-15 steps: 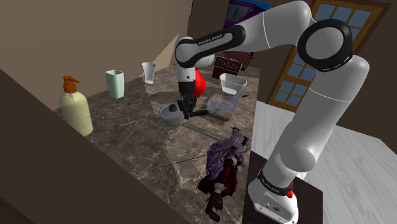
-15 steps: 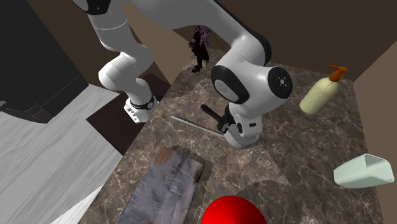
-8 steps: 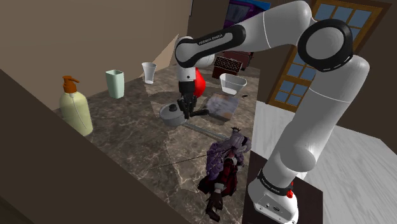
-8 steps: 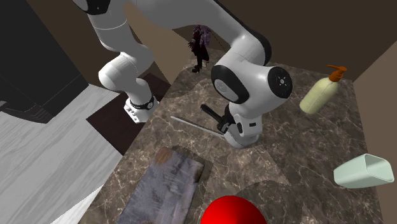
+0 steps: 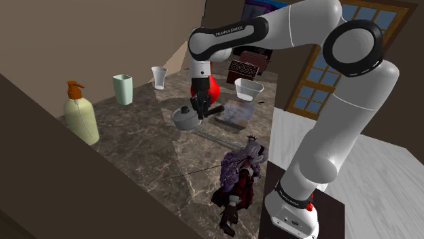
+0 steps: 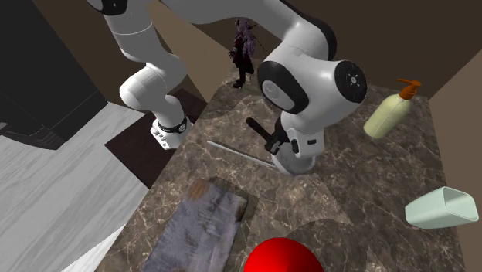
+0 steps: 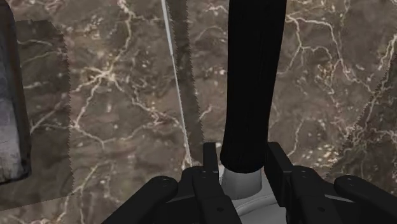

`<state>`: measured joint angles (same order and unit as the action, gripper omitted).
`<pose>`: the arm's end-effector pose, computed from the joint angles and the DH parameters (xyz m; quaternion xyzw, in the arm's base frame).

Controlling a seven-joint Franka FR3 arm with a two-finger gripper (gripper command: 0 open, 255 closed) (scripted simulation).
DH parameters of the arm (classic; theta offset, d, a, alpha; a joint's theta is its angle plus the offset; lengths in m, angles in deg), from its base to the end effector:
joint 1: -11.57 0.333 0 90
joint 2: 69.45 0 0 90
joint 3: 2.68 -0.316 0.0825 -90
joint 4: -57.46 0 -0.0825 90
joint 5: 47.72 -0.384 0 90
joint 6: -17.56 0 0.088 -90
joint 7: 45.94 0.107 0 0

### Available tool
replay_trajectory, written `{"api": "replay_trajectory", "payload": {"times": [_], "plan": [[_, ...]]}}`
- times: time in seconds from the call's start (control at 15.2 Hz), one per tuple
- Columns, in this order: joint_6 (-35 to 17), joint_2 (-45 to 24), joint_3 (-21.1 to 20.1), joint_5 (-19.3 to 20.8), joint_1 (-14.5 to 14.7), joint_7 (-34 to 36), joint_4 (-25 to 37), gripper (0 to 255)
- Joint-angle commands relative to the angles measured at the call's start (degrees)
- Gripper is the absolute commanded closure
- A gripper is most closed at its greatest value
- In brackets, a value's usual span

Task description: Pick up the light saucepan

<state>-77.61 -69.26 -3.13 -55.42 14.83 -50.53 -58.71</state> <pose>0.5055 0.0460 0.4247 -0.9801 -0.0530 0.1797 0.0660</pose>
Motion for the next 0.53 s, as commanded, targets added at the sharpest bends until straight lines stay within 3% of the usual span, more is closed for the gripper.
{"api": "replay_trajectory", "payload": {"times": [0.0,0.46], "plan": [[1.5,0.6,0.0,0.0,0.0,0.1,1.0,255],[5.3,1.4,0.1,0.1,-0.1,0.6,4.0,255]]}}
